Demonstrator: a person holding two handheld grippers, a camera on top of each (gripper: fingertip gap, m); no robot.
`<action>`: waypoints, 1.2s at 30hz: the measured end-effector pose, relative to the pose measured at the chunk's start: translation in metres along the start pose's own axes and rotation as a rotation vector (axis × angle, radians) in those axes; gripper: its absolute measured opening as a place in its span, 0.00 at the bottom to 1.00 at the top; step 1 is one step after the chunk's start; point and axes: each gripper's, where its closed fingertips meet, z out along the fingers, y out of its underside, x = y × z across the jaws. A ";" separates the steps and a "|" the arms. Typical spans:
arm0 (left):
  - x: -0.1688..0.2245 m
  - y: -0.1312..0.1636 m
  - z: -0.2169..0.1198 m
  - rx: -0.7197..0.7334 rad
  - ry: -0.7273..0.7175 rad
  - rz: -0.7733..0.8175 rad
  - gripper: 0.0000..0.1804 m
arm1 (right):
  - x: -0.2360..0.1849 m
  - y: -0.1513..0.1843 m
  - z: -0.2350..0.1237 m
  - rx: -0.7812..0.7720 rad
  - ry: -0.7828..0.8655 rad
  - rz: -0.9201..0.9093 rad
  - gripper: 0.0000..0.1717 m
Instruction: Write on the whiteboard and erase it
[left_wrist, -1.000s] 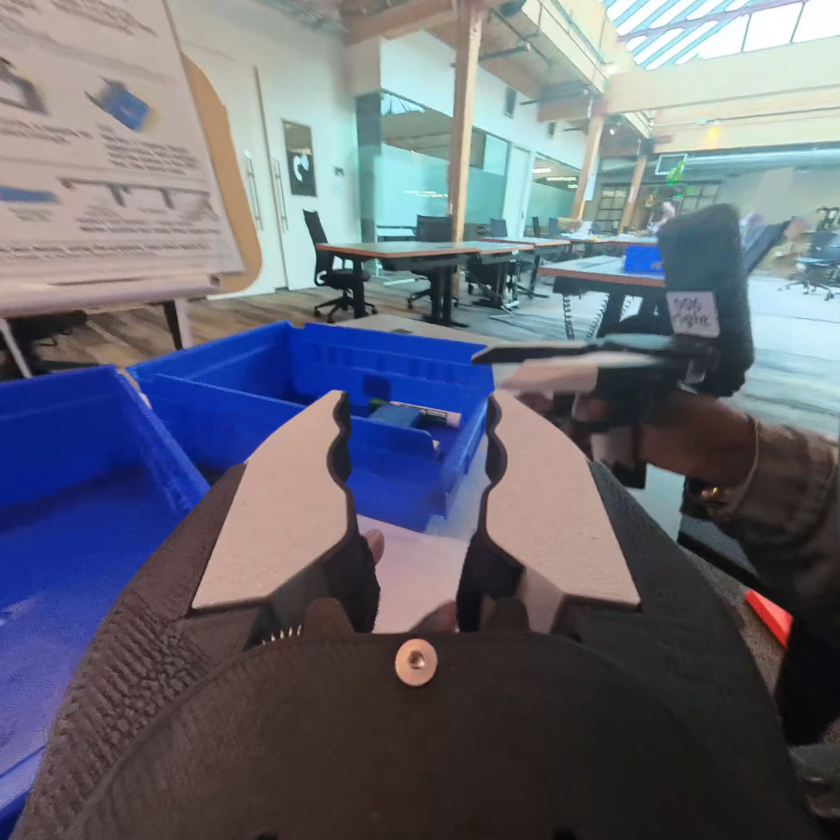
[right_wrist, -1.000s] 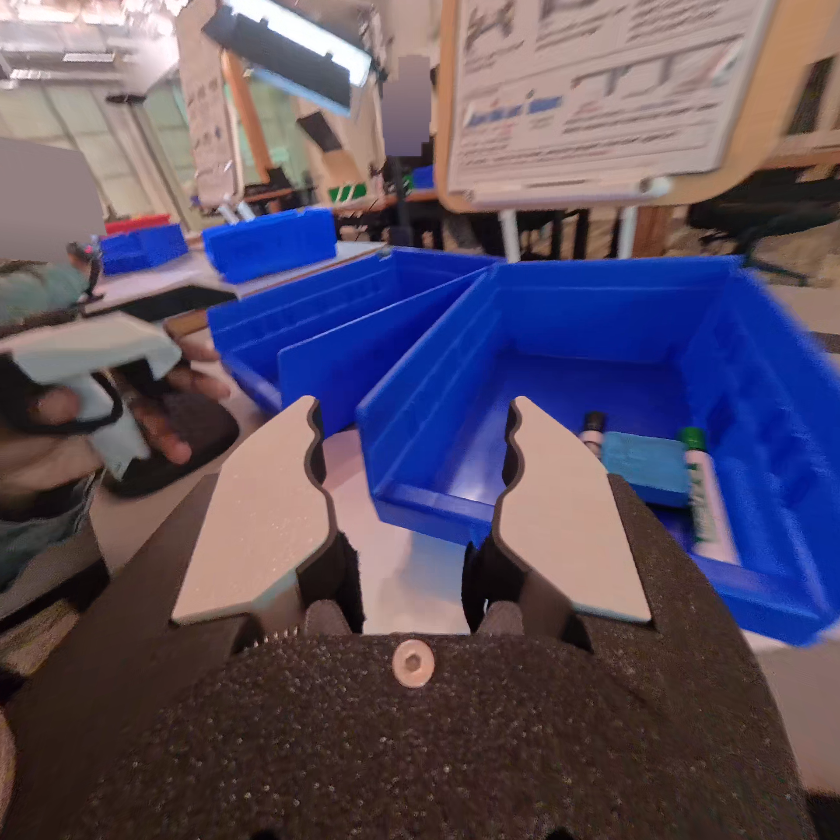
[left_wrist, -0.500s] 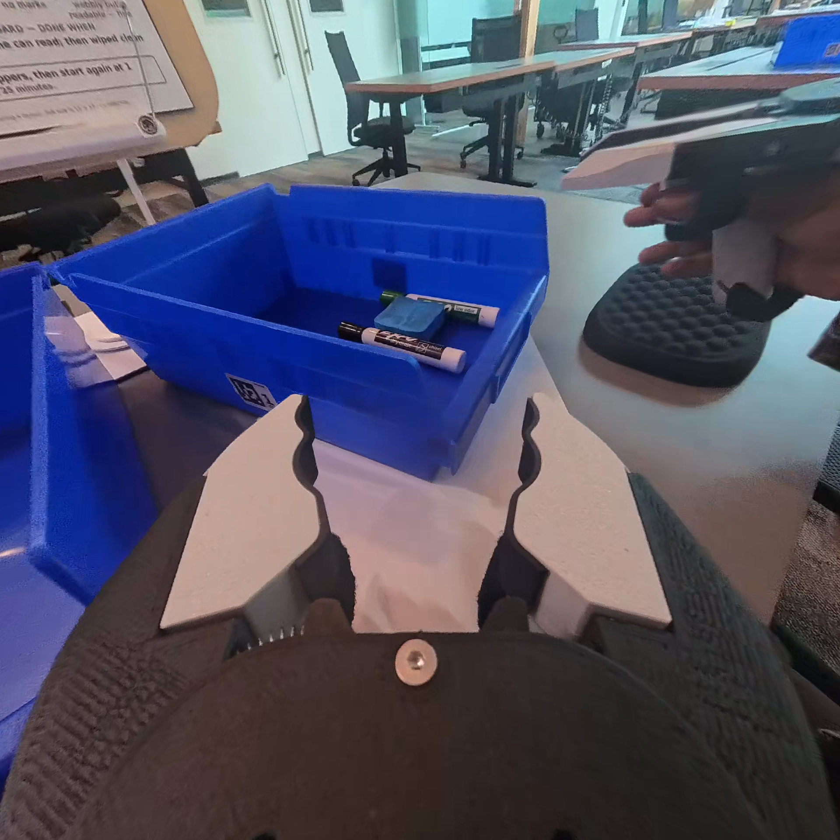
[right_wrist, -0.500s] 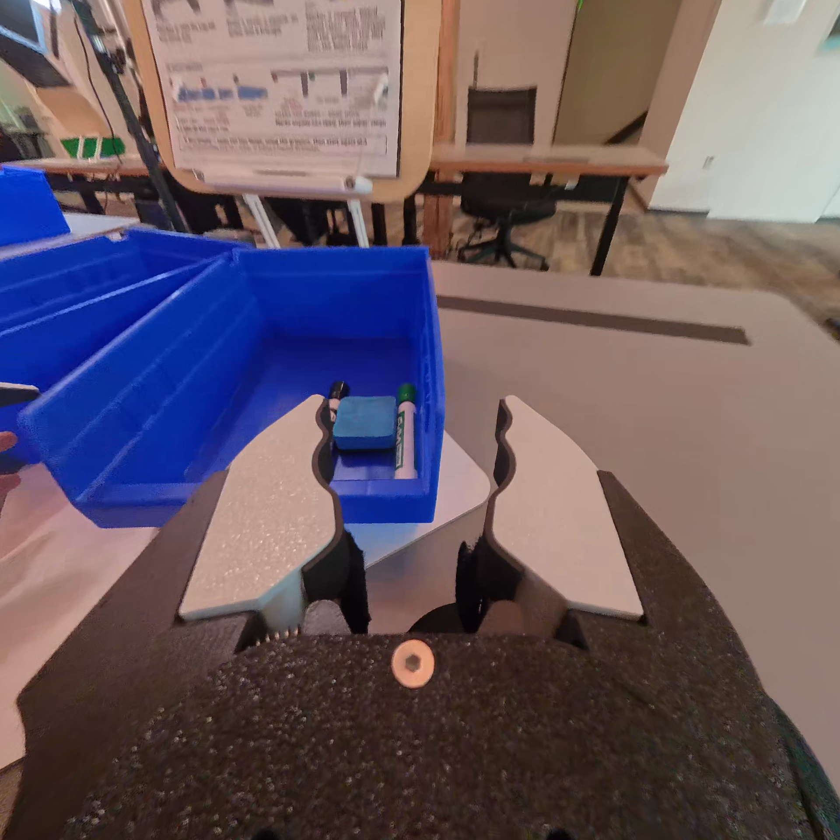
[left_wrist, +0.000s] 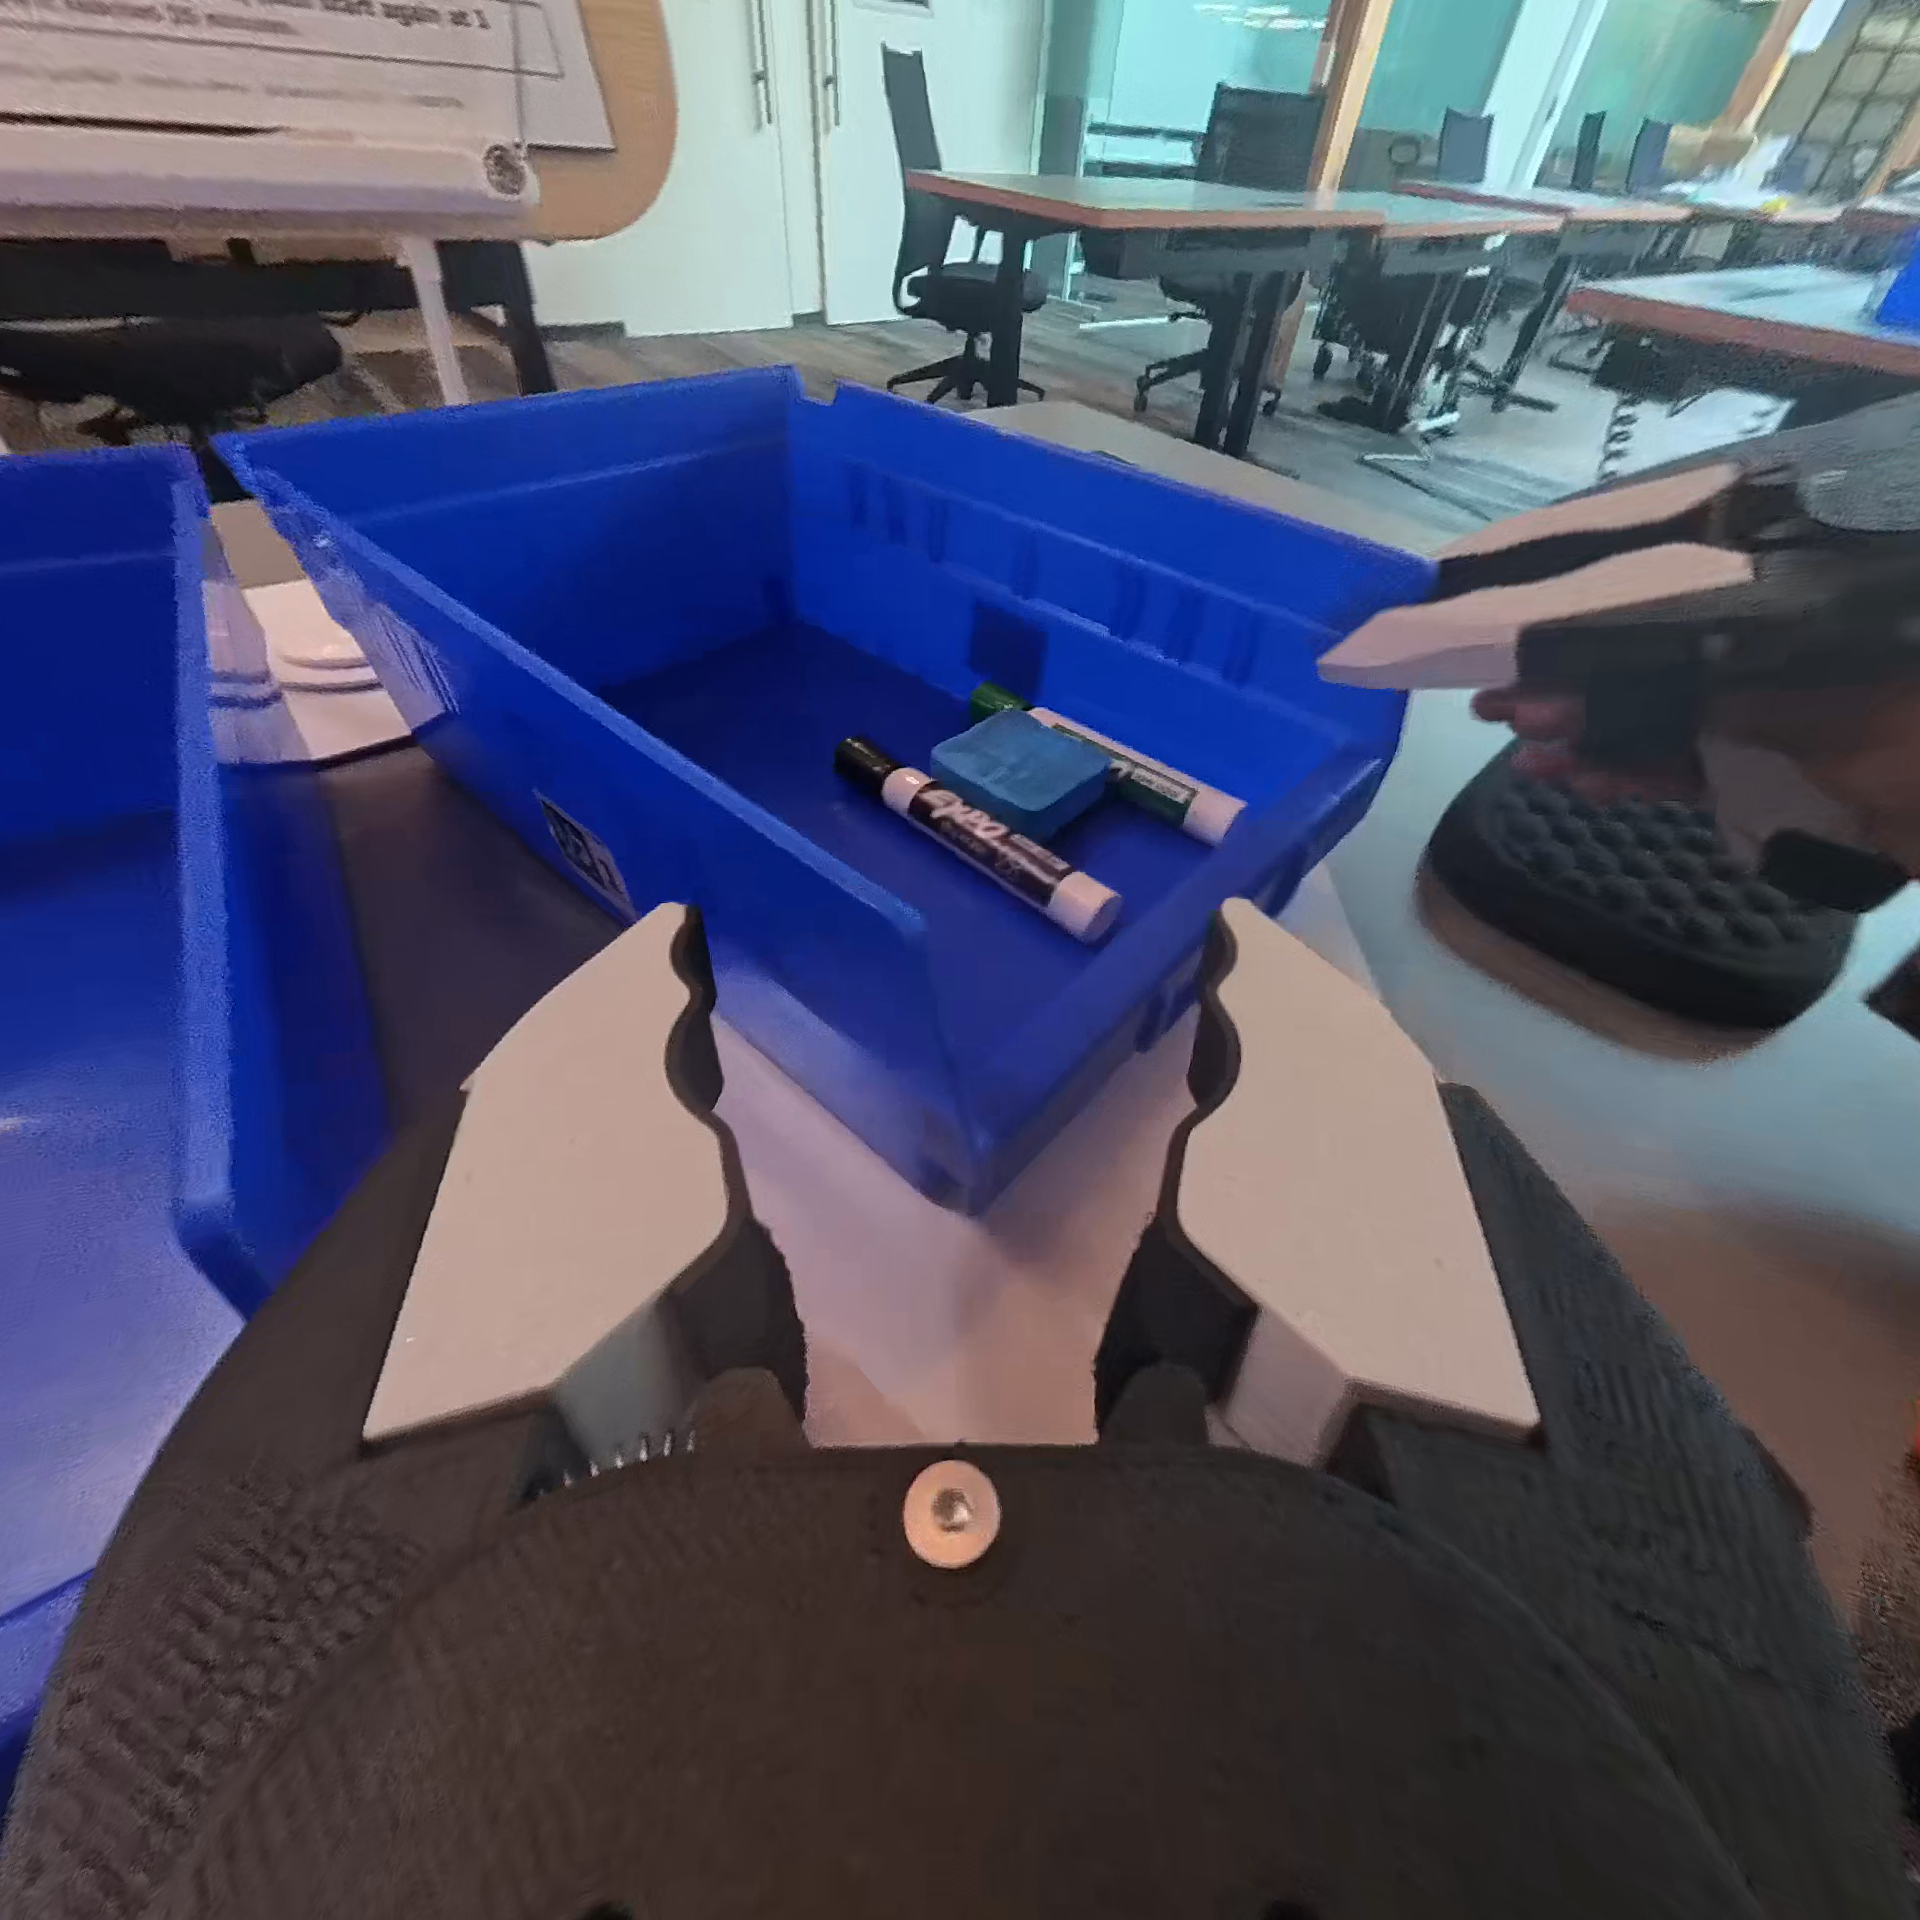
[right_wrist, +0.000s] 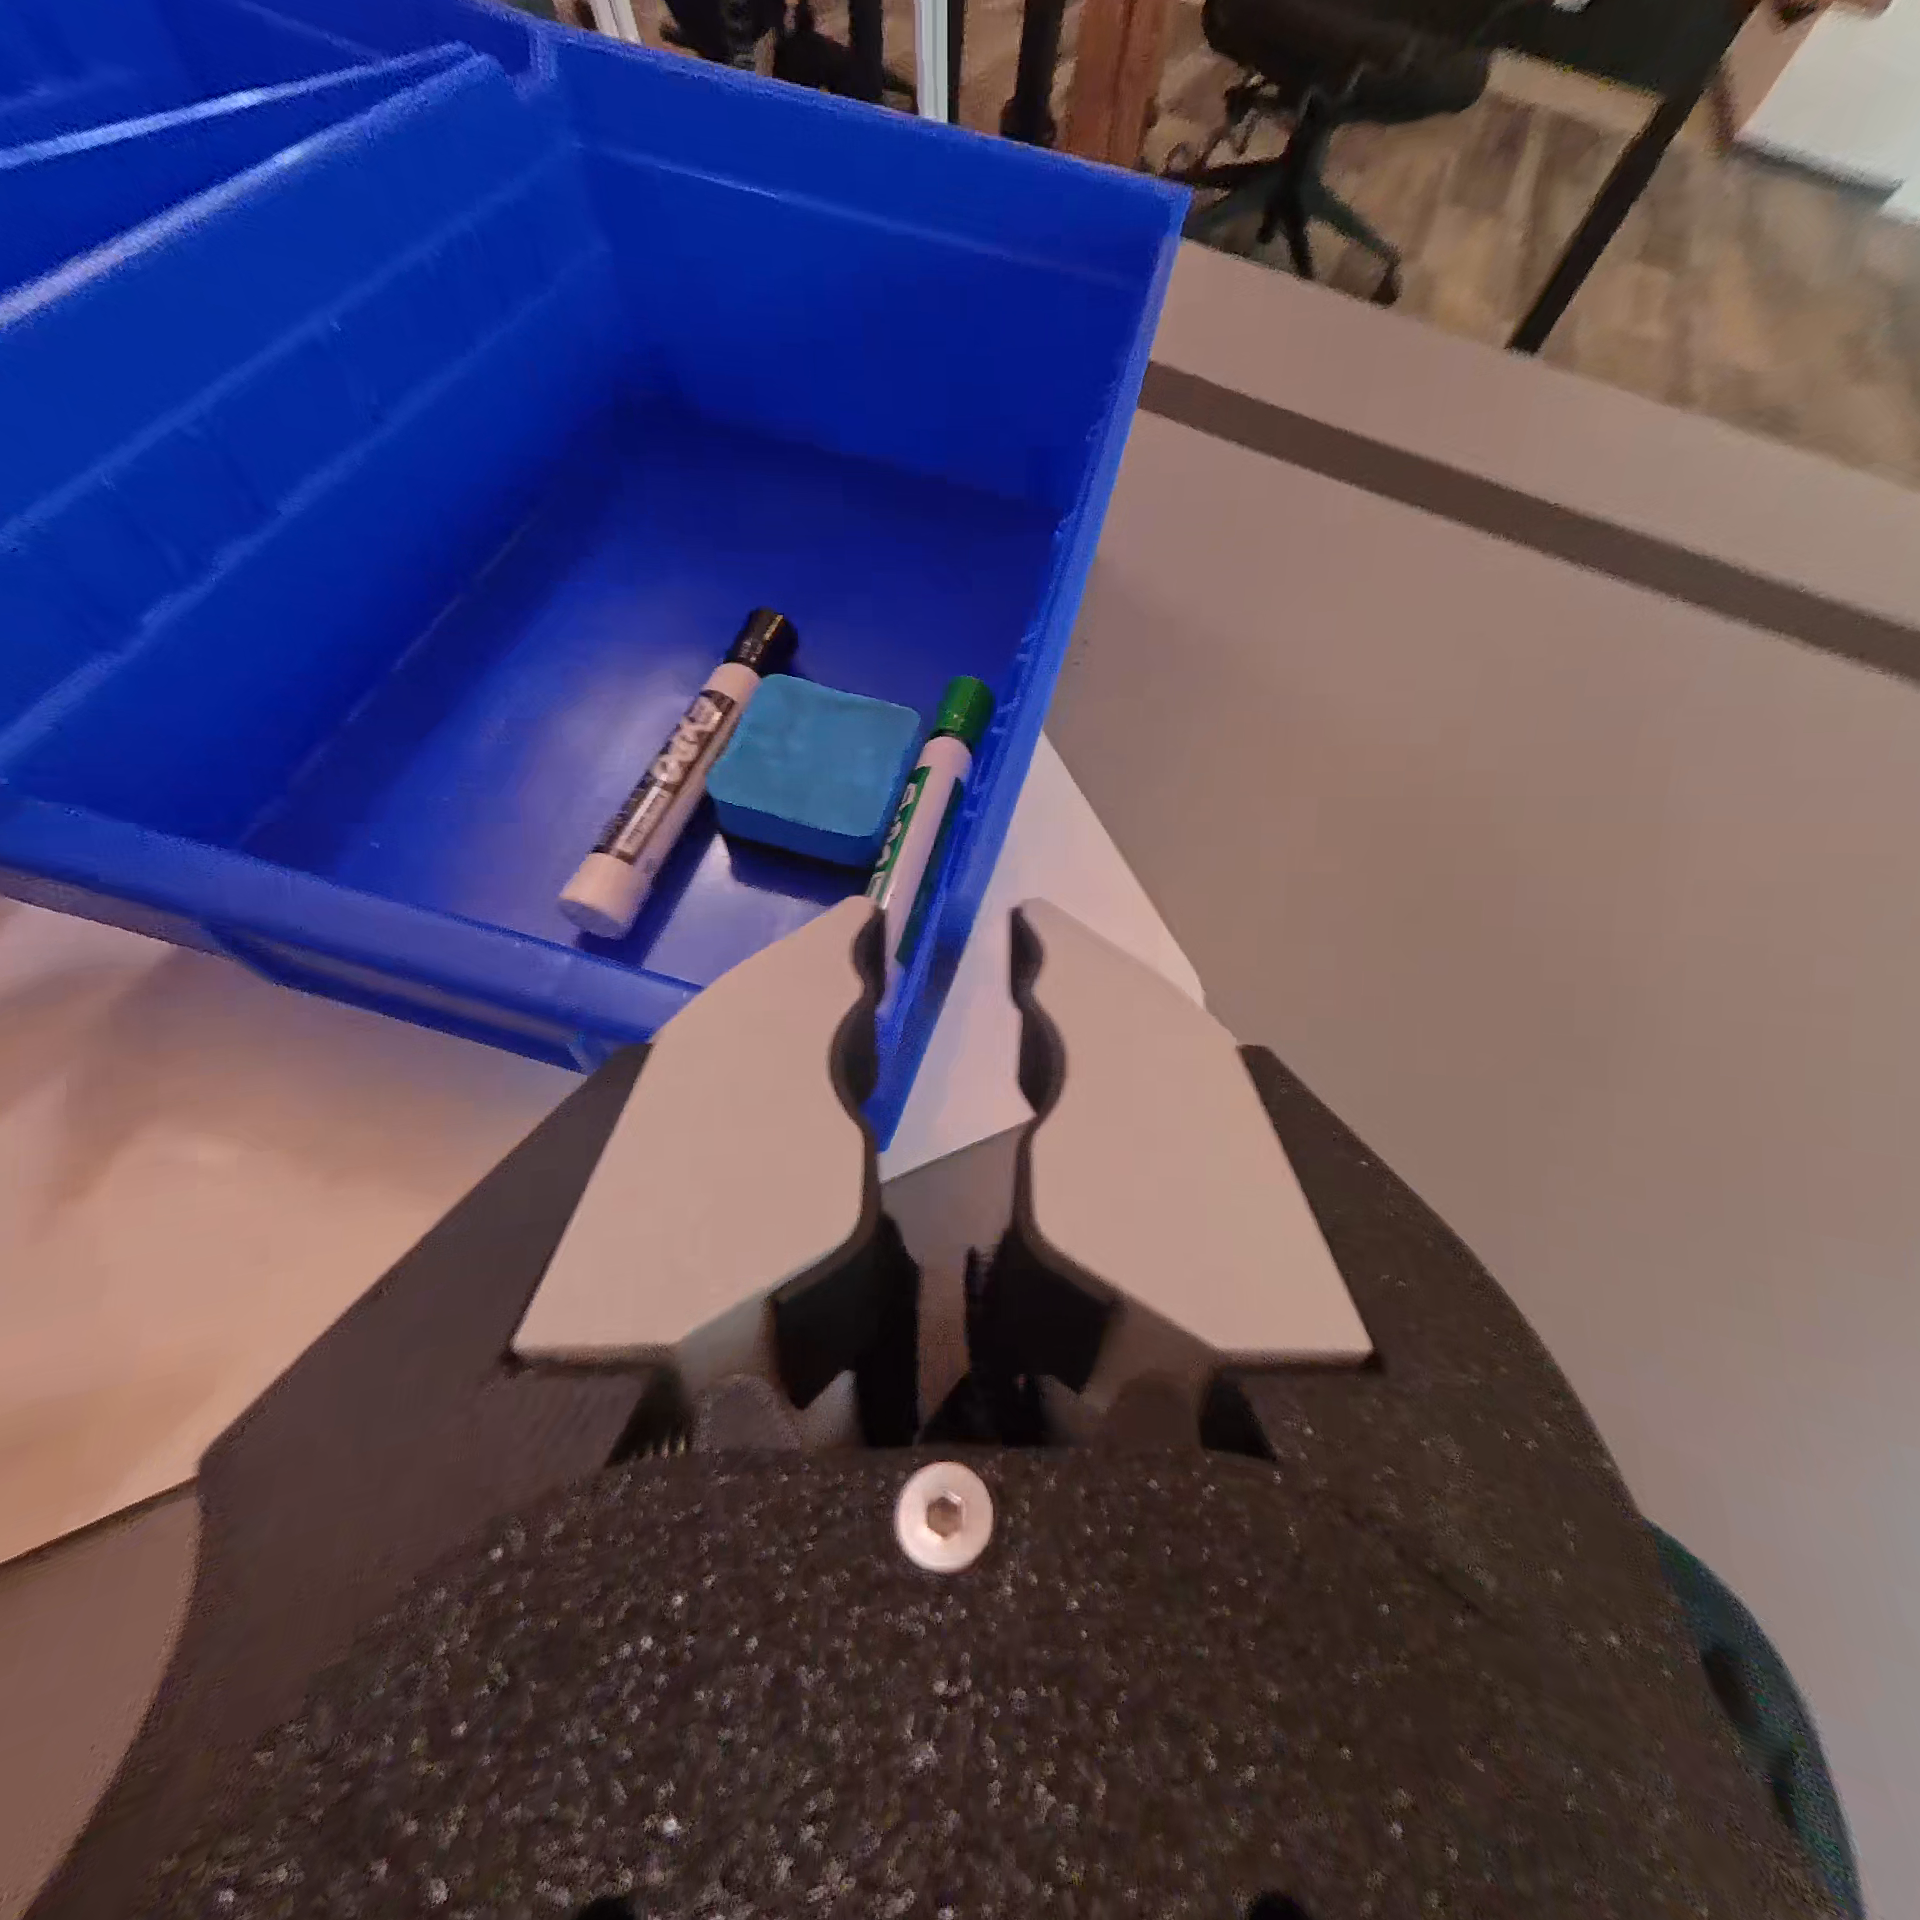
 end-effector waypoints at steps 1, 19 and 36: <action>-0.005 0.002 0.001 -0.019 -0.025 0.017 0.49 | -0.001 0.000 0.002 0.011 0.020 -0.027 0.19; -0.024 -0.031 -0.015 0.111 -0.219 0.242 0.11 | -0.019 -0.006 -0.017 0.013 0.179 -0.057 0.05; -0.123 -0.109 -0.209 0.241 -0.547 0.335 0.10 | -0.186 -0.166 -0.031 0.284 0.022 -0.273 0.06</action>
